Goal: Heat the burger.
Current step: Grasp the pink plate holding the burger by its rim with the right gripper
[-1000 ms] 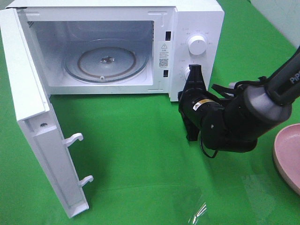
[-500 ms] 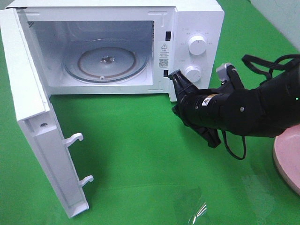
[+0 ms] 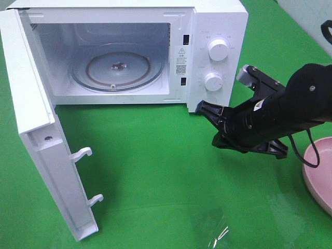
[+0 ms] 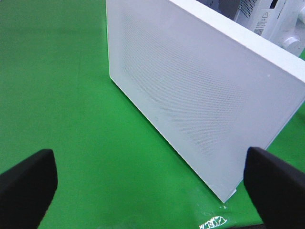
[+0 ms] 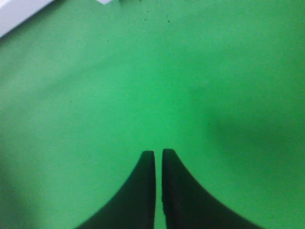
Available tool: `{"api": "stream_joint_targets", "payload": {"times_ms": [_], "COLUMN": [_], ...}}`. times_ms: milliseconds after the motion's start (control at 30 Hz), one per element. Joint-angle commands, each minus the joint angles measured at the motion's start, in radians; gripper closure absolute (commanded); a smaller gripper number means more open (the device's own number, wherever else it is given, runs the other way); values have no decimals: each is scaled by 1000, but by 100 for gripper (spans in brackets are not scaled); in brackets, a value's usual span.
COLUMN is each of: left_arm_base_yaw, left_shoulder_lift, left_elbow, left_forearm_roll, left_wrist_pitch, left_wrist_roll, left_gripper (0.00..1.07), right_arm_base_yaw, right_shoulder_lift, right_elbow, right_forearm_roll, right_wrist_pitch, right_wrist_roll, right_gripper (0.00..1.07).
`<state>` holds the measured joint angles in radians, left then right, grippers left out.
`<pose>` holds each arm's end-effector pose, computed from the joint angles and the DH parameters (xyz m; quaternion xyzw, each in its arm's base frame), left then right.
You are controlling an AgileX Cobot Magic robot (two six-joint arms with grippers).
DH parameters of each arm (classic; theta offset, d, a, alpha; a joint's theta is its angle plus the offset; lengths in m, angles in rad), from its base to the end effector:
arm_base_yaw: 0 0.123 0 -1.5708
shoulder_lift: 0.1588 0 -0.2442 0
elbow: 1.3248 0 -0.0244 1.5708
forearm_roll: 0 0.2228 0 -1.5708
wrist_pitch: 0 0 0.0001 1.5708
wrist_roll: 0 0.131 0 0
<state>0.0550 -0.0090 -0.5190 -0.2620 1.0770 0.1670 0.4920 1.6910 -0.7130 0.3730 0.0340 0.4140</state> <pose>0.0429 -0.0276 0.2527 0.0551 0.8411 -0.0718 0.5332 0.2683 0.1457 0.0954 0.1373 0.9379 0.1948 0.2521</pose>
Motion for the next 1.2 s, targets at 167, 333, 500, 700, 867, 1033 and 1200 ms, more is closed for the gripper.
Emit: {"api": "stream_joint_targets", "payload": {"times_ms": [167, 333, 500, 700, 867, 1033, 1200], "left_arm_base_yaw": [-4, -4, -4, -4, -4, -4, -4], "left_shoulder_lift": [-12, -12, -12, -12, -12, -12, -12], "left_elbow": [2, 2, 2, 2, 2, 2, 2], "left_forearm_roll": [-4, -4, -4, -4, -4, -4, -4], "left_wrist_pitch": [-6, -6, -6, -6, -6, -6, -6], "left_wrist_roll": [-1, -1, -1, -1, 0, 0, 0], "left_gripper": [8, 8, 8, 8, 8, 8, 8], "right_arm_base_yaw": [-25, -25, -25, -25, -25, -29, -96], "right_shoulder_lift": [-61, -107, -167, -207, -215, -217, -217], "right_elbow": [-43, -112, -148, -151, -151, -151, -151], "right_forearm_roll": [-251, -373, -488, -525, -539, -539, -535], "right_wrist_pitch": [307, 482, 577, 581, 611, 619, 694], "right_wrist_roll": [-60, -69, -82, -96, -152, -176, -210], "right_gripper": [98, 97, 94, 70, 11, 8, 9]}}
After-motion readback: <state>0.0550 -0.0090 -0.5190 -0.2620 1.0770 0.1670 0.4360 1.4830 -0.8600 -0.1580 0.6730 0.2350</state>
